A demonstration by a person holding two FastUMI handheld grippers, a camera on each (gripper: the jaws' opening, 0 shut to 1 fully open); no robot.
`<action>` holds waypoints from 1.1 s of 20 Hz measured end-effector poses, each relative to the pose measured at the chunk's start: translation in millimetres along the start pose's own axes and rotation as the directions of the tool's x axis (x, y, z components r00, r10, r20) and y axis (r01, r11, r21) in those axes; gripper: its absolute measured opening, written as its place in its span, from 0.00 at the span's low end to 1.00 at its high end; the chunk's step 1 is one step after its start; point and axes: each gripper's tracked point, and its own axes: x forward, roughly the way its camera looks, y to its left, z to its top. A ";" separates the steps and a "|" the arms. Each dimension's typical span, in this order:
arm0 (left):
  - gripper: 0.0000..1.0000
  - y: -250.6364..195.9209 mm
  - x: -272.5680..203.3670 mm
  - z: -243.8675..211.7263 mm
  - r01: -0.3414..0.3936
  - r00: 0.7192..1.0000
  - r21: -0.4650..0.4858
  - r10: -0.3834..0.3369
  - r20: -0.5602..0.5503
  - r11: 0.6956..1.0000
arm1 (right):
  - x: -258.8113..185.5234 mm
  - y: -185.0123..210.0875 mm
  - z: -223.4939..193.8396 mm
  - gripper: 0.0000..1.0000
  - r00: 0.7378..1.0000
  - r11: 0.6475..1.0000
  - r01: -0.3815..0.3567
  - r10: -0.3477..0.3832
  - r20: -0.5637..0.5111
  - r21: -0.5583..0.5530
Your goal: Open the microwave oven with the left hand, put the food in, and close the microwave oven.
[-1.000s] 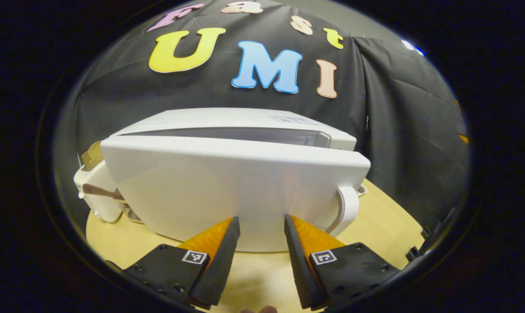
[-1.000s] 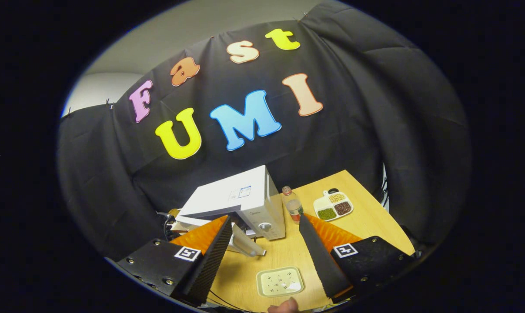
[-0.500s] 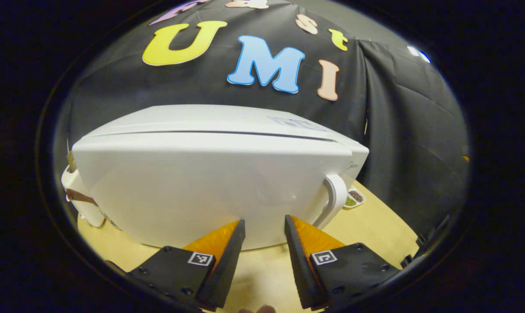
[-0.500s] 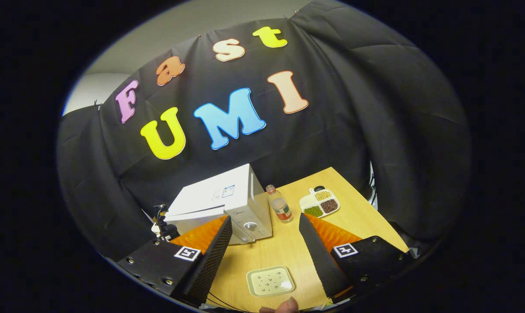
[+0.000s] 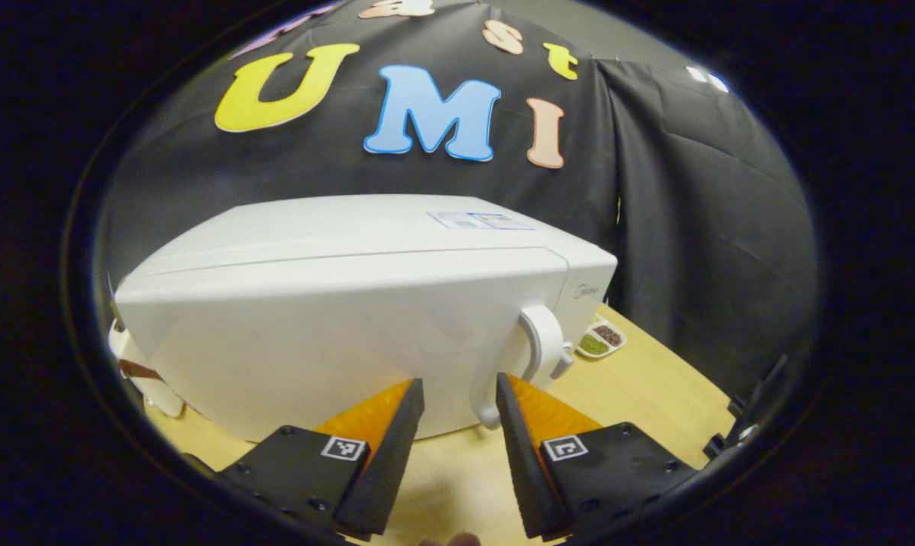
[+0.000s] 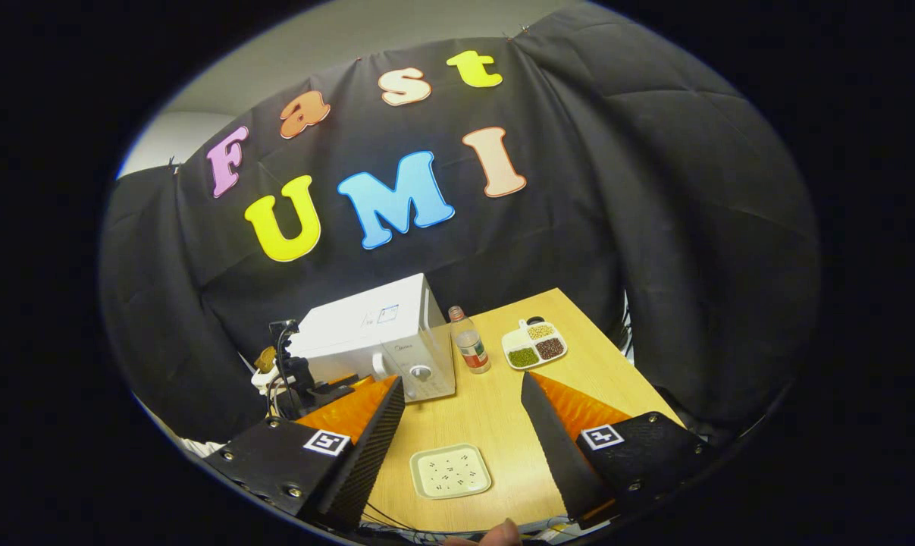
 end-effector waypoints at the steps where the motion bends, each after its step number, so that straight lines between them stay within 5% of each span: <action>1: 0.79 -13.6 -11.1 0.7 0.021 1.000 -0.022 -0.021 0.006 1.000 | -4.1 2.6 -0.2 0.95 1.000 1.000 -0.011 0.011 0.005 0.009; 3: 0.74 -26.8 -27.2 -0.4 0.027 0.999 -0.031 -0.026 0.033 0.999 | -12.7 2.2 0.1 0.95 0.999 0.999 -0.035 0.035 0.018 0.000; 9: 0.74 -21.3 -93.6 -78.9 -0.122 0.992 -0.151 0.117 -0.041 0.981 | -30.0 -17.5 -26.4 0.95 0.987 0.988 -0.148 0.145 -0.073 -0.046; 15: 0.73 -65.8 -195.7 -121.1 -0.290 0.957 -0.317 0.284 -0.064 0.903 | -73.2 -66.3 -32.0 0.95 0.974 0.968 -0.222 0.214 -0.078 -0.116; 22: 0.73 -134.7 -318.8 -80.7 -0.350 0.933 -0.317 0.359 -0.033 0.881 | -63.2 -105.1 -74.1 0.95 0.970 0.935 -0.235 0.207 -0.130 -0.266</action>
